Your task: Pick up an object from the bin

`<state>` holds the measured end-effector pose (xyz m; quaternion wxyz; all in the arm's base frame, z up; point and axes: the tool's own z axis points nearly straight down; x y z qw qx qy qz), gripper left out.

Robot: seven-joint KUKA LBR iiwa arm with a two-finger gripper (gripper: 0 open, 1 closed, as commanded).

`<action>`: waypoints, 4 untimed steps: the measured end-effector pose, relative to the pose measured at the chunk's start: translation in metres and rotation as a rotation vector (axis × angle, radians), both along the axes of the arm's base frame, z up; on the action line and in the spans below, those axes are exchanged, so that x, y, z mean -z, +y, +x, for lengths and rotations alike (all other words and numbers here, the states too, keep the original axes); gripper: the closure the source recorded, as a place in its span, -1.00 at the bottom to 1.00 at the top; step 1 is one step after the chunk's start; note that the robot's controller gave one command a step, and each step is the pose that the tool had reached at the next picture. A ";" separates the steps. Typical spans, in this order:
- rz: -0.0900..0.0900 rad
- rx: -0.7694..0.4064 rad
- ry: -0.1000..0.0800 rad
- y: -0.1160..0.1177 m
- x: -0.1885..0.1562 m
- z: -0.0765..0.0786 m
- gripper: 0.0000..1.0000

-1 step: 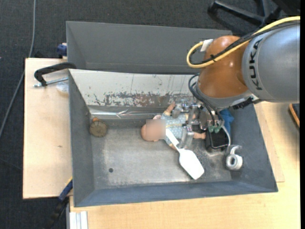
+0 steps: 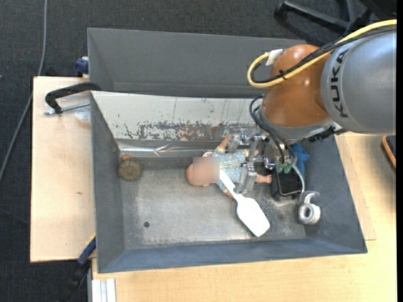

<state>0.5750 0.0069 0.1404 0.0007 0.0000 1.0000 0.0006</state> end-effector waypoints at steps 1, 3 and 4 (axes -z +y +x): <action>0.000 0.002 -0.002 0.038 0.037 0.017 -1.00; 0.004 0.132 -0.008 0.026 0.062 0.011 1.00; 0.004 0.132 -0.008 0.026 0.062 0.011 1.00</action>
Offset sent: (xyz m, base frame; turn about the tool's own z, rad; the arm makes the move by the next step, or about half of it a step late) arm 0.0029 0.0274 -0.0698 0.0817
